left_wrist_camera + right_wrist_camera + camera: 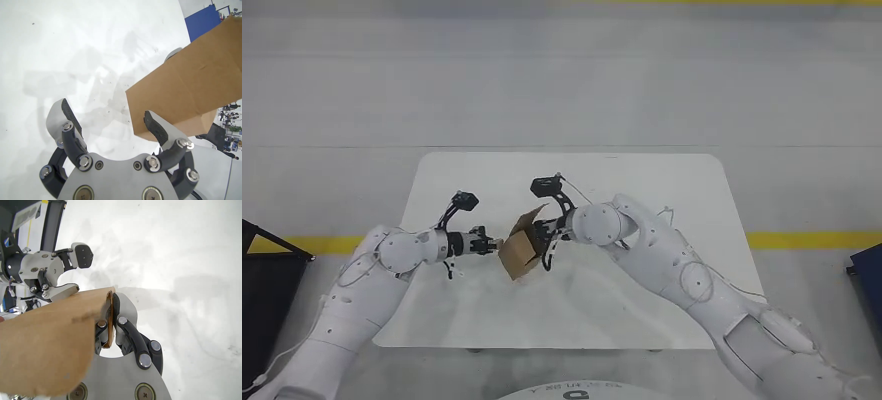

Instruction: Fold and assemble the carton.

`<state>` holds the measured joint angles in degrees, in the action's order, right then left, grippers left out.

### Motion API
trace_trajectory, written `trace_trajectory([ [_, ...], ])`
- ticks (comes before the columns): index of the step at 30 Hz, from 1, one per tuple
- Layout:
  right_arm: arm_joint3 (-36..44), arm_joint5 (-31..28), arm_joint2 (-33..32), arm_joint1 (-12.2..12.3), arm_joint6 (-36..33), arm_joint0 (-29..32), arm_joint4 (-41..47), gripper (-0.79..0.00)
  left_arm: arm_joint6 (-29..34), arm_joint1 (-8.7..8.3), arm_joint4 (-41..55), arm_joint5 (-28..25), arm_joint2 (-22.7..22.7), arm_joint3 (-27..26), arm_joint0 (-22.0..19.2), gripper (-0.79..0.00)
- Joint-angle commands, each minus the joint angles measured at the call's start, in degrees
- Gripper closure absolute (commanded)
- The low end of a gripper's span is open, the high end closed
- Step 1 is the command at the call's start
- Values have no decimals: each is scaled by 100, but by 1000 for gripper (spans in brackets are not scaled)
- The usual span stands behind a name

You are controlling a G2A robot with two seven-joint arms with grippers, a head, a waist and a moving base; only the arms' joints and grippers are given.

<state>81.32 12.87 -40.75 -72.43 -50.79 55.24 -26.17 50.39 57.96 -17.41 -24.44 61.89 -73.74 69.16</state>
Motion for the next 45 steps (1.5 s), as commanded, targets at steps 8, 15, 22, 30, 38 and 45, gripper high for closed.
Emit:
trace_trajectory([
  [8,912,676,-187,185,-291,144,-1408,0,-362,-147,603,-358,717,151,288,-785],
  [15,912,676,-187,185,-291,144,-1408,0,-362,-147,603,-358,717,151,288,-785],
  [22,624,234,-232,195,-224,62,-1548,0,-362,-147,603,-358,717,151,288,-785],
  [30,266,-1120,507,105,-1170,-516,-2824,0,-362,-147,603,-358,717,151,288,-785],
  [38,-496,-1919,963,-222,-1033,-1029,-2624,-175,-362,-147,603,-358,717,151,288,-785],
  [45,-967,-2000,1091,-435,-816,-1242,-2492,-440,-362,-147,603,-358,717,151,288,-785],
])
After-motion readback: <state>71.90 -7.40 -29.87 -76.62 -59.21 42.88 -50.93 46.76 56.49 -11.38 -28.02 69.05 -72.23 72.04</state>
